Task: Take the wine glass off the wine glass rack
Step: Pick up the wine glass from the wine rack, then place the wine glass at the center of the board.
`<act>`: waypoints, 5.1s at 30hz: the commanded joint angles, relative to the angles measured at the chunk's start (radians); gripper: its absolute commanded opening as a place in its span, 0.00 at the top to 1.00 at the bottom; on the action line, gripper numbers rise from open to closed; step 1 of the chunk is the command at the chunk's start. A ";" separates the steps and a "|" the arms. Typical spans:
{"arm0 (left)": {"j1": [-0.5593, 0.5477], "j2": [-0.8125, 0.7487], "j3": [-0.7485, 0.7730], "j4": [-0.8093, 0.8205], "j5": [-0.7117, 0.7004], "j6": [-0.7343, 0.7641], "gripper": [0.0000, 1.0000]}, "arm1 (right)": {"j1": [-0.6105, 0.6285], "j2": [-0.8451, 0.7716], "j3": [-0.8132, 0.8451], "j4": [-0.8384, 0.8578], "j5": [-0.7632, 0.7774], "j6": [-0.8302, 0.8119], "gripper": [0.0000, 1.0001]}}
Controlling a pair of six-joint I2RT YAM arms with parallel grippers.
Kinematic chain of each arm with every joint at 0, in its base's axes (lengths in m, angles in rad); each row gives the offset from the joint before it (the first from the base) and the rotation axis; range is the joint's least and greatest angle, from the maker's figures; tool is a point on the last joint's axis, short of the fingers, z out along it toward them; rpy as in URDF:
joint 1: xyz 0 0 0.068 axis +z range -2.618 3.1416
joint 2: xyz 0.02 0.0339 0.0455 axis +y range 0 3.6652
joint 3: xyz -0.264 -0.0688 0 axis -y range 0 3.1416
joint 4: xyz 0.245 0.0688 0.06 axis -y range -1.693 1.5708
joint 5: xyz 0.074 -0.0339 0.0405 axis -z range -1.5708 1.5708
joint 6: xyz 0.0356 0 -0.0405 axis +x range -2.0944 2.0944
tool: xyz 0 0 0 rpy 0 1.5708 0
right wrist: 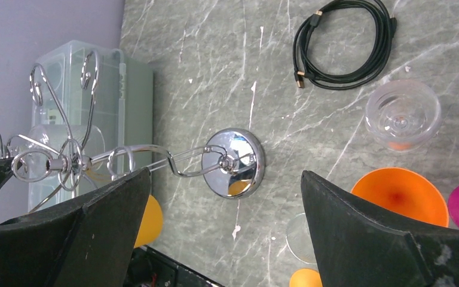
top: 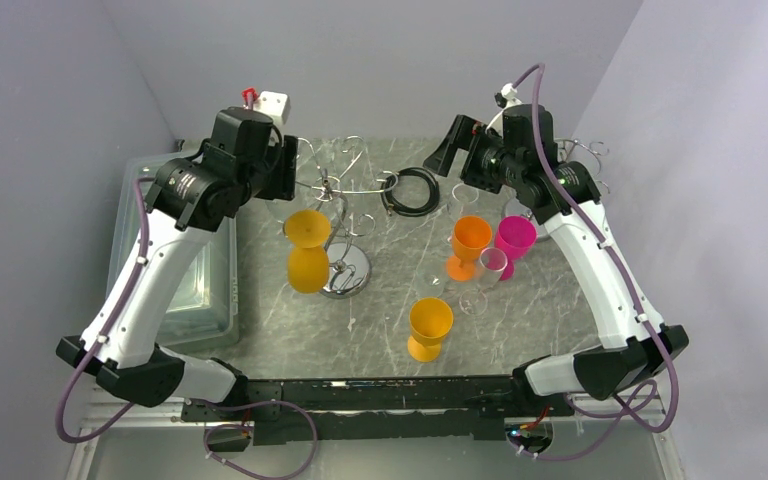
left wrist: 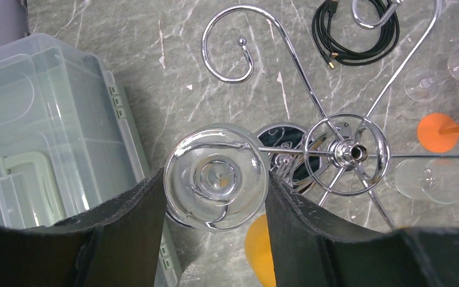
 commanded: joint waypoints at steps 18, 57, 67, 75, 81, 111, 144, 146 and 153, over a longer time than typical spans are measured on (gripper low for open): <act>-0.004 -0.062 0.018 0.032 0.106 0.025 0.72 | 0.021 -0.073 -0.051 0.057 0.028 0.024 0.01; -0.004 -0.098 -0.032 0.001 0.176 0.022 0.75 | 0.111 -0.120 -0.112 0.070 0.058 0.028 0.00; -0.004 -0.090 0.001 -0.039 0.154 0.021 0.76 | 0.116 -0.125 -0.108 0.086 0.018 0.020 0.00; -0.004 -0.102 0.008 -0.077 0.162 0.015 0.77 | 0.175 -0.140 -0.124 0.099 0.027 0.021 0.00; -0.003 -0.111 0.011 -0.094 0.160 0.012 0.78 | 0.217 -0.147 -0.122 0.107 0.052 0.004 0.00; -0.004 -0.243 -0.055 -0.232 0.114 -0.049 0.80 | 0.856 -0.189 -0.202 0.254 0.551 -0.136 0.03; -0.004 -0.426 -0.154 -0.308 0.165 -0.103 0.81 | 1.188 0.233 -0.135 0.664 0.800 -0.312 0.02; -0.004 -0.429 -0.151 -0.313 0.166 -0.104 0.81 | 1.188 0.251 -0.128 0.690 0.805 -0.329 0.01; -0.004 -0.440 -0.147 -0.324 0.177 -0.114 0.81 | 1.188 0.305 -0.103 0.750 0.828 -0.373 0.01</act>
